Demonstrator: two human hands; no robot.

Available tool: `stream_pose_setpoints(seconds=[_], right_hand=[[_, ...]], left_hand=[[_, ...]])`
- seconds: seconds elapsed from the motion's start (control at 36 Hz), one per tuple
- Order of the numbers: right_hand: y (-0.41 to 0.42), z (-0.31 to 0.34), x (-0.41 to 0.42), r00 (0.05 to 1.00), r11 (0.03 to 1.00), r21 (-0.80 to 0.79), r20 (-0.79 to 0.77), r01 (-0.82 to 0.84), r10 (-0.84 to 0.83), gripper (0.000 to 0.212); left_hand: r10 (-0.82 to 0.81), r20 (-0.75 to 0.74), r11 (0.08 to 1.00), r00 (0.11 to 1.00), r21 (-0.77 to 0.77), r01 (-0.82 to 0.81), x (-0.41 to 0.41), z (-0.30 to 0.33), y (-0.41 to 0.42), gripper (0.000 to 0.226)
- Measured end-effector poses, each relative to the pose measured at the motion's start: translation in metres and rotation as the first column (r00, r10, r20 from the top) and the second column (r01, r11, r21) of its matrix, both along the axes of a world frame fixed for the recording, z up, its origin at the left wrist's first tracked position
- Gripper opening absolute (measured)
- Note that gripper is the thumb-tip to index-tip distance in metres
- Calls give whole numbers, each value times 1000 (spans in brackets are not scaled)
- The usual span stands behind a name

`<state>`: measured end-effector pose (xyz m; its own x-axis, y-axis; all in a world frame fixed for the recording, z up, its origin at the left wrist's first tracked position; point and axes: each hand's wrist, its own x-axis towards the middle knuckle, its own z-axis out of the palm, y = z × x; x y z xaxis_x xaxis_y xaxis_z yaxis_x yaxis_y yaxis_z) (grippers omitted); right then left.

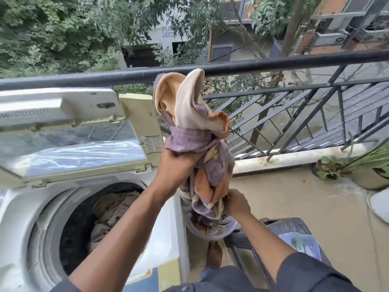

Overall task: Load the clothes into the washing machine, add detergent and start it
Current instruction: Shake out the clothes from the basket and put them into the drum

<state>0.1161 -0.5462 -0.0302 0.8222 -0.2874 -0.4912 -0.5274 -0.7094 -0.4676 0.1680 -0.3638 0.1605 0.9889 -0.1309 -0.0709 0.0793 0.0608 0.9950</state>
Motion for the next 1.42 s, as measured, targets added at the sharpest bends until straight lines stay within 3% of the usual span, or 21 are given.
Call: stream_pose_setpoints(seconds=[0.17,0.25,0.36,0.47,0.58,0.67,0.81,0.89,0.92,1.03,1.11,1.19,1.28,1.36,1.42], right_hand=[[-24,0,0,1000,993,-113,-14,20,-21,24],[-43,6,-2,1000,988,-153,1,13,-13,29],[-62,35,5,995,985,-170,95,24,-8,29],[-64,80,17,975,992,-90,214,86,-65,28],[-55,130,22,926,997,-32,375,67,-50,41],[-48,160,29,899,1000,-22,438,-3,12,33],[-43,218,36,836,974,-159,503,-161,220,32],[-48,246,44,794,960,-218,546,-173,267,30],[-50,253,48,785,965,-208,566,-160,253,29],[-54,278,58,686,991,-53,717,-123,123,31],[-46,296,58,551,981,83,834,-175,28,31],[-34,299,54,460,964,161,887,-213,-47,28],[-29,282,57,510,969,156,860,-190,-38,26],[-29,252,65,700,991,26,710,-133,75,25],[-26,231,66,799,991,-12,590,-135,116,31]], left_hand=[[-1,-17,997,1000,80,2,6,-16,15,28],[6,-10,977,1000,214,-4,8,-28,26,45],[-2,13,914,1000,406,-3,4,-39,32,49],[-19,-43,876,999,481,38,4,-49,29,62],[-25,-67,857,997,513,56,4,-52,25,50],[-68,-34,866,997,495,75,4,-45,23,29],[-23,32,906,999,423,7,11,-29,27,25],[88,26,943,996,320,-92,19,-24,32,48],[119,37,950,992,288,-124,21,-22,32,54],[199,71,966,977,156,-208,23,-16,33,45],[234,105,969,966,56,-241,23,-13,35,74],[268,140,962,953,8,-272,23,-11,34,78],[236,145,966,961,74,-248,23,-13,35,66],[69,118,965,991,244,-96,22,-16,39,62],[-61,100,928,993,371,20,17,-17,38,45]])
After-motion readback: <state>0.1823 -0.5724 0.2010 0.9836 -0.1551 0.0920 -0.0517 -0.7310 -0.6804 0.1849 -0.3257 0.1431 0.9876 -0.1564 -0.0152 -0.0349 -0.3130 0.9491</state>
